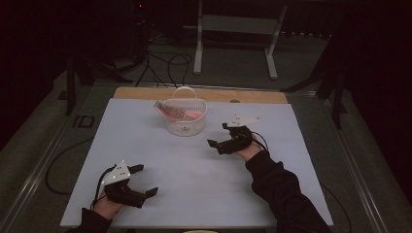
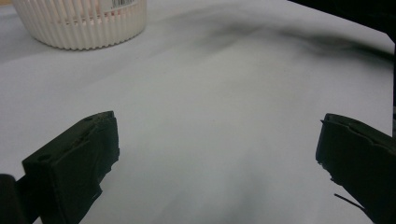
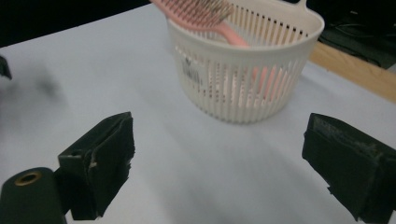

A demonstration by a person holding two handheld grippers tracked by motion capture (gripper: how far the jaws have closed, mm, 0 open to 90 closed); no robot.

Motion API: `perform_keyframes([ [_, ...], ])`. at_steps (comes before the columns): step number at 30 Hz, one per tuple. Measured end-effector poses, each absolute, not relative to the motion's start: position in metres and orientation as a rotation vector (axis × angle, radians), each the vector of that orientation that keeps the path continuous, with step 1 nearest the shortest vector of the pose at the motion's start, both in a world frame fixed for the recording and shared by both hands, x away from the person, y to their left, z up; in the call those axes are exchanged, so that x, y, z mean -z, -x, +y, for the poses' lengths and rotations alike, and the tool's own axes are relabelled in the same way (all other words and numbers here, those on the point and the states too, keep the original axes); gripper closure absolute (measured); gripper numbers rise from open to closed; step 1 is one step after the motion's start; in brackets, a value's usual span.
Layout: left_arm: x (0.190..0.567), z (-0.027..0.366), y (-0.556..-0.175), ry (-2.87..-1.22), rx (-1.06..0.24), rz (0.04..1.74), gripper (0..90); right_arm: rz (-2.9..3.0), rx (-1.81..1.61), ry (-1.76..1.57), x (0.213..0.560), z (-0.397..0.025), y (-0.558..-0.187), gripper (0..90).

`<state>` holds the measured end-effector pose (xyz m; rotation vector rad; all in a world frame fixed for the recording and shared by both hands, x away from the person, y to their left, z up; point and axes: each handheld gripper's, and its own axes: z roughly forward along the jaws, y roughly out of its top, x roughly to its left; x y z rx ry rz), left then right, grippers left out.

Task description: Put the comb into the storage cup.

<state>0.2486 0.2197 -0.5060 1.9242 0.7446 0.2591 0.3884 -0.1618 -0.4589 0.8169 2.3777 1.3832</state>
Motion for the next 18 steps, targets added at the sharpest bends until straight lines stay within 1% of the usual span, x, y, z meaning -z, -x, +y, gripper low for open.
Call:
perform_keyframes([
  [10, 0.506, 0.22, -0.249, -1.928, -0.26, 0.744, 0.4, 2.376, -1.42, -0.847, 0.47, -0.181, -0.365, 9.0],
  [18, 0.507, 0.22, -0.249, -1.926, -0.26, 0.747, 0.4, 2.36, -1.441, -0.859, 0.473, -0.193, -0.354, 8.9],
])
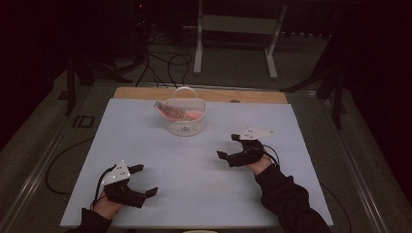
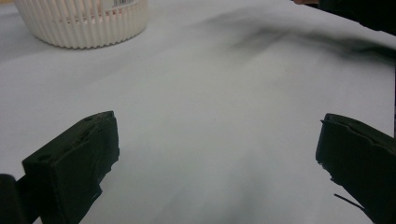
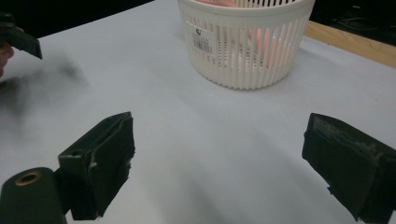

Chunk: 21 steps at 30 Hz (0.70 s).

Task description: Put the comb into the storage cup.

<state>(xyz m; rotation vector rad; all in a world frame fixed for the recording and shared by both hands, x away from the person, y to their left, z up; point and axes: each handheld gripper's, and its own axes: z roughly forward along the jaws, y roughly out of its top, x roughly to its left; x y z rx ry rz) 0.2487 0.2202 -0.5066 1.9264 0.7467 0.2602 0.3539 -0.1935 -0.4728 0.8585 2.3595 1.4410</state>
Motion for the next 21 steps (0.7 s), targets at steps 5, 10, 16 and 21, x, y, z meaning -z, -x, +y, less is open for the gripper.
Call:
perform_keyframes([
  [5, 0.507, 0.22, -0.249, -1.926, -0.261, 0.746, 0.4, 2.362, -1.434, -0.867, 0.478, -0.201, -0.344, 8.9],
  [10, 0.506, 0.22, -0.248, -1.926, -0.261, 0.745, 0.4, 2.335, -1.423, -0.881, 0.48, -0.212, -0.332, 9.0],
  [16, 0.506, 0.22, -0.248, -1.927, -0.26, 0.744, 0.4, 2.328, -1.429, -0.906, 0.484, -0.228, -0.321, 9.0],
  [21, 0.506, 0.22, -0.248, -1.926, -0.26, 0.745, 0.4, 2.31, -1.437, -0.919, 0.486, -0.24, -0.311, 9.0],
])
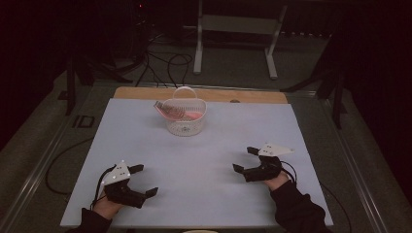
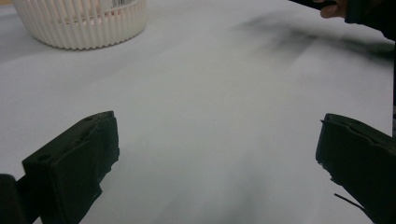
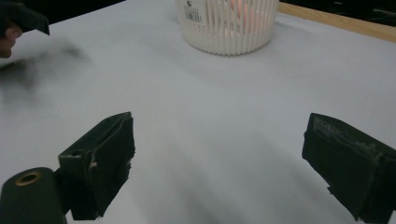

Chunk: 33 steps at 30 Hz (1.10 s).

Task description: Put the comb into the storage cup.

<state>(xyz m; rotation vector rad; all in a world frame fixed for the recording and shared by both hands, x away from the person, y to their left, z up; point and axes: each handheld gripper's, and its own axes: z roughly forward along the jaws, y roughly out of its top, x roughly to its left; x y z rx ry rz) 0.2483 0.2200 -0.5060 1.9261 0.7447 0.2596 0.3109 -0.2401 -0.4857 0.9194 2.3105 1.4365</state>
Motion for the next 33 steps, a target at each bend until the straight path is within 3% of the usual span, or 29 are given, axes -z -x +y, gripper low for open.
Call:
perform_keyframes([
  [17, 0.507, 0.221, -0.249, -1.925, -0.259, 0.749, 0.4, 2.266, -1.409, -0.994, 0.497, -0.28, -0.291, 9.0],
  [33, 0.507, 0.221, -0.248, -1.929, -0.258, 0.748, 0.4, 2.24, -1.372, -1.037, 0.507, -0.293, -0.283, 9.0],
])
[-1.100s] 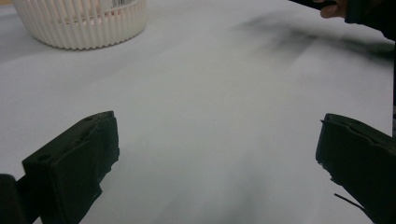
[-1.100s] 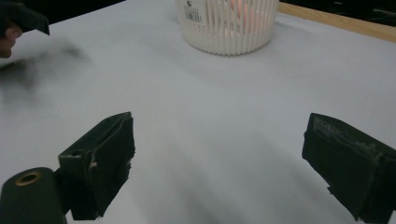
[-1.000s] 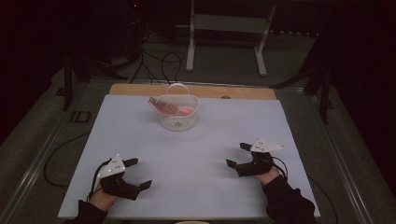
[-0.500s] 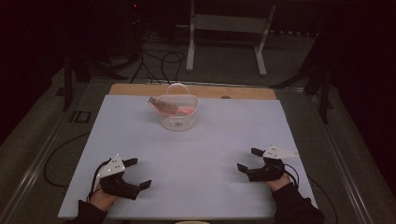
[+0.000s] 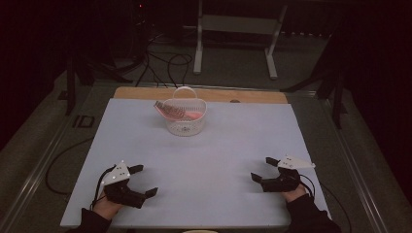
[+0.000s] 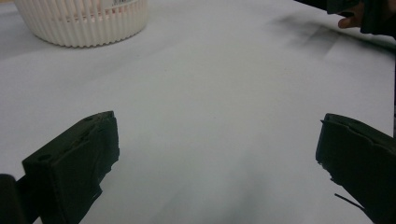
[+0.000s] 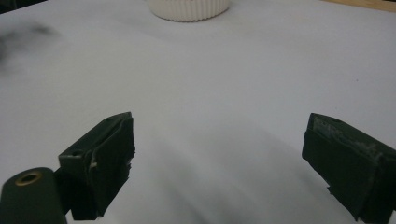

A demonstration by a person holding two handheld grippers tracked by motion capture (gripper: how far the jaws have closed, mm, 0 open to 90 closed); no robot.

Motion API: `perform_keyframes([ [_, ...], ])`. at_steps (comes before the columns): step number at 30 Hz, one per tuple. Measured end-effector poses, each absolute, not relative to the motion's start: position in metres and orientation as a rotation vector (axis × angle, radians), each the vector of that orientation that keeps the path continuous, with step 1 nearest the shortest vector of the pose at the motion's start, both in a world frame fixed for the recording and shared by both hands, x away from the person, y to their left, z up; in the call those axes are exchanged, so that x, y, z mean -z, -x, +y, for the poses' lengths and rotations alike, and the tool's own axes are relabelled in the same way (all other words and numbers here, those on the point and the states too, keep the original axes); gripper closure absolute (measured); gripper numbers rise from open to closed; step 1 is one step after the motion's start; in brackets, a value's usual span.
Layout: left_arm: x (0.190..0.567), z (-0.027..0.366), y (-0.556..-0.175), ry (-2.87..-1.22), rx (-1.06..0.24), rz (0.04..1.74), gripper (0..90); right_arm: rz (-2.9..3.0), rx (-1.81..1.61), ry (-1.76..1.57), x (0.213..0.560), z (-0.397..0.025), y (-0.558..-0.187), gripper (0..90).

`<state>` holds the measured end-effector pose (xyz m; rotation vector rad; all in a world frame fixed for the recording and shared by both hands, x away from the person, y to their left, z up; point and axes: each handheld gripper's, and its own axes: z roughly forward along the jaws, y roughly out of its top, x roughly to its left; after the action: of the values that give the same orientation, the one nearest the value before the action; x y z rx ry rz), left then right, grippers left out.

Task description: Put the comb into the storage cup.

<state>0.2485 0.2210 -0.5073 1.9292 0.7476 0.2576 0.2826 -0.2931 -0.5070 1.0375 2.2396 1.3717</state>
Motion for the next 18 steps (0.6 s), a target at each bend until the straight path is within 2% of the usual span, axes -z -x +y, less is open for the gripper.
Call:
perform_keyframes([
  [18, 0.5074, 0.2206, -0.2477, -1.935, -0.266, 0.743, 0.4, 2.257, -1.373, -1.028, 0.5082, -0.2876, -0.2843, 9.0],
])
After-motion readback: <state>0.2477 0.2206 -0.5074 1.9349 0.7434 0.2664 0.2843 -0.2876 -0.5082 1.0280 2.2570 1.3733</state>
